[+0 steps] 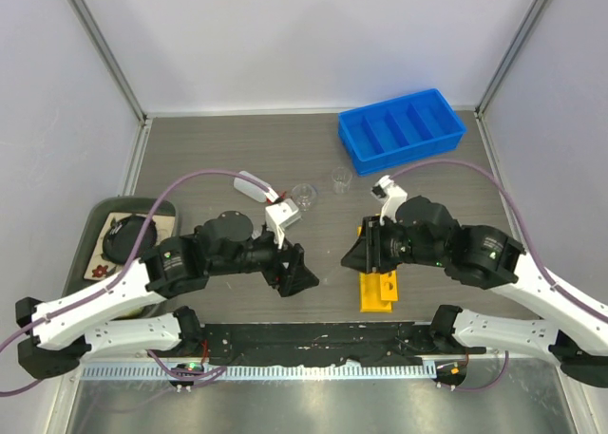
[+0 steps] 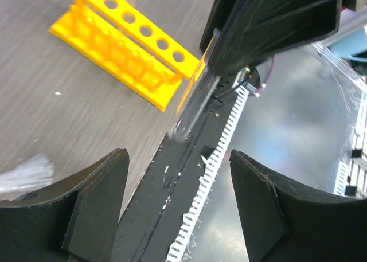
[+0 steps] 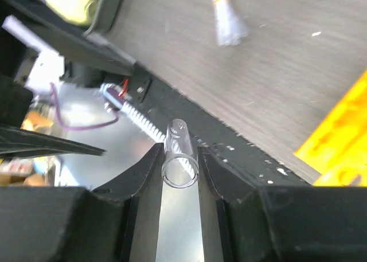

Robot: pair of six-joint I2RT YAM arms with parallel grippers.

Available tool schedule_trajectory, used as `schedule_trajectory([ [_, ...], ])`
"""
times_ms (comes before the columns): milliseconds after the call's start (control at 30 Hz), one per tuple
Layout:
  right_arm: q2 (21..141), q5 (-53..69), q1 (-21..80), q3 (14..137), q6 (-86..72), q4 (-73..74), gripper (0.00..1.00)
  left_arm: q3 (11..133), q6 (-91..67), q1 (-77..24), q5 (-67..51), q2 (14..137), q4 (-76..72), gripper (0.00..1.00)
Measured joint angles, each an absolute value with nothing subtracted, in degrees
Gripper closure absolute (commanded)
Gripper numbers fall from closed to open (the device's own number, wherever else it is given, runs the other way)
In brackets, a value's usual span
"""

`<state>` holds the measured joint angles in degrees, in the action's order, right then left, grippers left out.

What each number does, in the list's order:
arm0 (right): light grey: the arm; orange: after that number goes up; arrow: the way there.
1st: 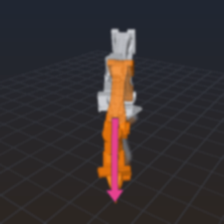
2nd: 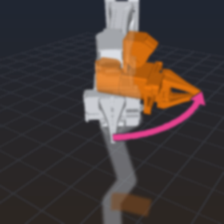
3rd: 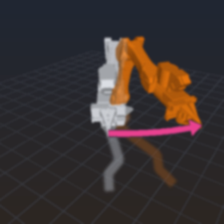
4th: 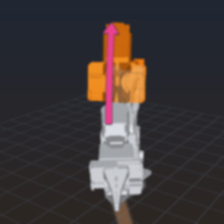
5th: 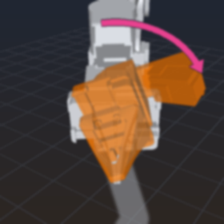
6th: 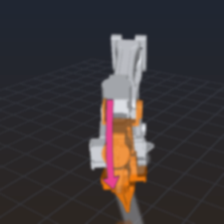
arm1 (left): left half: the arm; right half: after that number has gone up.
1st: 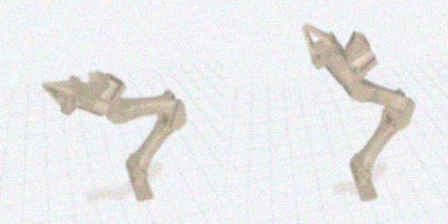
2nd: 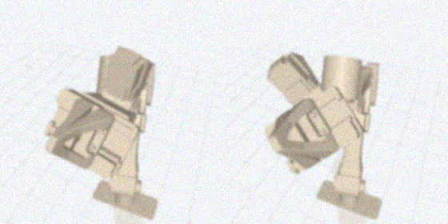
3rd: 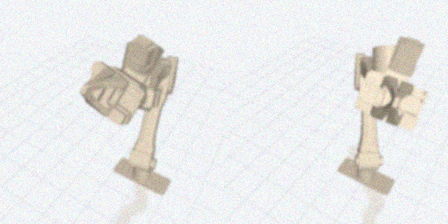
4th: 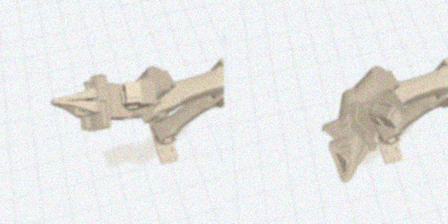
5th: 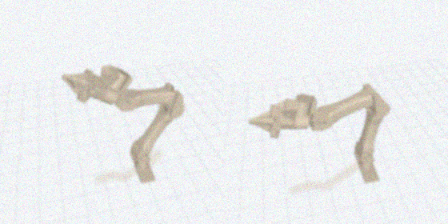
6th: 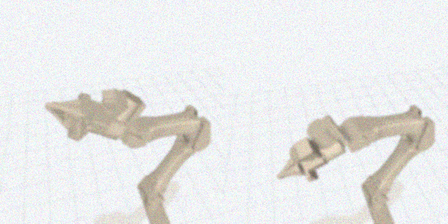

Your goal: Organize the chemistry lab equipment

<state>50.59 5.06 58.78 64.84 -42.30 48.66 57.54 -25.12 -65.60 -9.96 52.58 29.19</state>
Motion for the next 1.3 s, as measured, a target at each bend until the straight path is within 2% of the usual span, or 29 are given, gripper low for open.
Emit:
schedule_trajectory([
  [200, 52.2, -11.9, 58.8, 73.6, -43.2, 61.8, 0.73, 61.2, -26.6, -65.6, -1.8, 49.4, 38.0, 0.27],
  [500, 54.0, -28.1, 58.8, 73.2, -49.6, 75.1, 0.74, 58.7, -28.6, -65.6, 2.5, 47.1, 44.9, 0.28],
  [800, 56.7, -32.4, 58.8, 68.7, -54.2, 76.4, 0.74, 55.9, -28.6, -65.6, 1.9, 45.6, 46.5, 0.28],
  [1300, 60.1, -32.7, 58.8, 64.4, -57.4, 74.4, 0.77, 55.8, -28.1, -65.6, 1.2, 44.6, 46.6, 0.29],
])
